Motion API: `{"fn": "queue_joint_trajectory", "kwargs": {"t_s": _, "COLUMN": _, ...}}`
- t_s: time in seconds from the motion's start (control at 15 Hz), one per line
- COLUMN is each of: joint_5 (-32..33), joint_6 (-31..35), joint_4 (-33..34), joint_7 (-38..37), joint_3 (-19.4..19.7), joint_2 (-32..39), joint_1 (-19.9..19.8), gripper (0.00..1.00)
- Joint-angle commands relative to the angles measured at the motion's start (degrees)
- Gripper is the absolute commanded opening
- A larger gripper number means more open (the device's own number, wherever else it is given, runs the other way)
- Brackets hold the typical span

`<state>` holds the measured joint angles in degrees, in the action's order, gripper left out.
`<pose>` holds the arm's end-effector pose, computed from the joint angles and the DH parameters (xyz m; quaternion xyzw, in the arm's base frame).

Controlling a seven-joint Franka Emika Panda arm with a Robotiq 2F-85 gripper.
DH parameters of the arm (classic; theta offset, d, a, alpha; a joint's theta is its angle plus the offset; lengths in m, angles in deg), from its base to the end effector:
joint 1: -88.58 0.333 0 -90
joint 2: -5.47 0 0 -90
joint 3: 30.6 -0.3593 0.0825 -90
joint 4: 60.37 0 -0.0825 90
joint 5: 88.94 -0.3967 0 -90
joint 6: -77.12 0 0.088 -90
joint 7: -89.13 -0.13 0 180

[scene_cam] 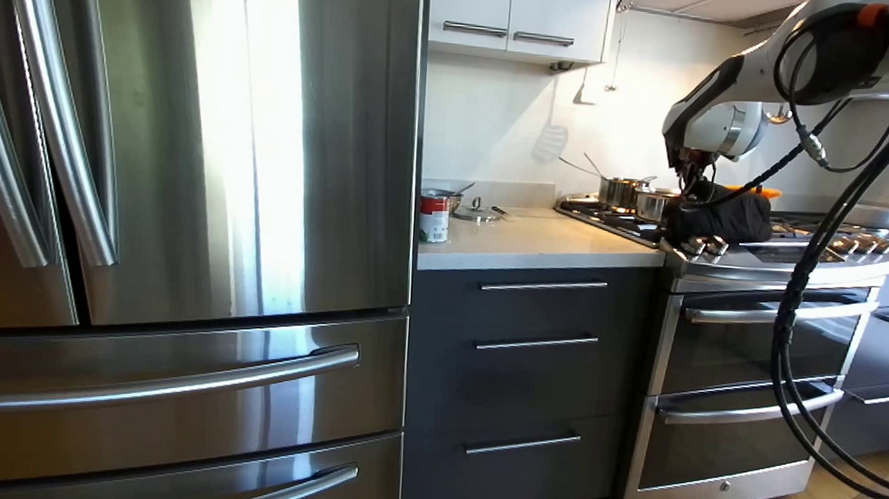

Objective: Move the kitchen mitt from the counter to the stove

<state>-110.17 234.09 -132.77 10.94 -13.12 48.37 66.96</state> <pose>0.7028 -0.4752 0.4249 -0.4328 0.8205 -0.3326 0.1701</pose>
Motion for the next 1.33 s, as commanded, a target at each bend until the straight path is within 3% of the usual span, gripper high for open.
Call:
{"fn": "queue_joint_trajectory", "kwargs": {"t_s": 0.0, "joint_5": -0.21, "joint_6": -0.94, "joint_4": -2.7, "joint_7": 2.63, "joint_3": -1.04, "joint_2": -2.28, "joint_1": -0.42, "gripper": 1.0}}
{"fn": "queue_joint_trajectory", "kwargs": {"t_s": 0.6, "joint_5": 1.38, "joint_6": -9.59, "joint_4": -5.85, "joint_7": 11.41, "joint_3": -0.76, "joint_2": -7.24, "joint_1": 0.04, "gripper": 1.0}}
{"fn": "queue_joint_trajectory", "kwargs": {"t_s": 0.73, "joint_5": 5.29, "joint_6": -16.89, "joint_4": -8.8, "joint_7": 10.48, "joint_3": 2.6, "joint_2": -11.12, "joint_1": 2.53, "gripper": 1.0}}
{"fn": "queue_joint_trajectory", "kwargs": {"t_s": 1.0, "joint_5": 10.68, "joint_6": -27.84, "joint_4": -15.83, "joint_7": 16.34, "joint_3": 2.22, "joint_2": -21.22, "joint_1": 4.67, "gripper": 1.0}}
{"fn": "queue_joint_trajectory", "kwargs": {"t_s": 1.27, "joint_5": 18.25, "joint_6": -30.22, "joint_4": -26.67, "joint_7": 23.72, "joint_3": 2.01, "joint_2": -33.38, "joint_1": 8.22, "gripper": 1.0}}
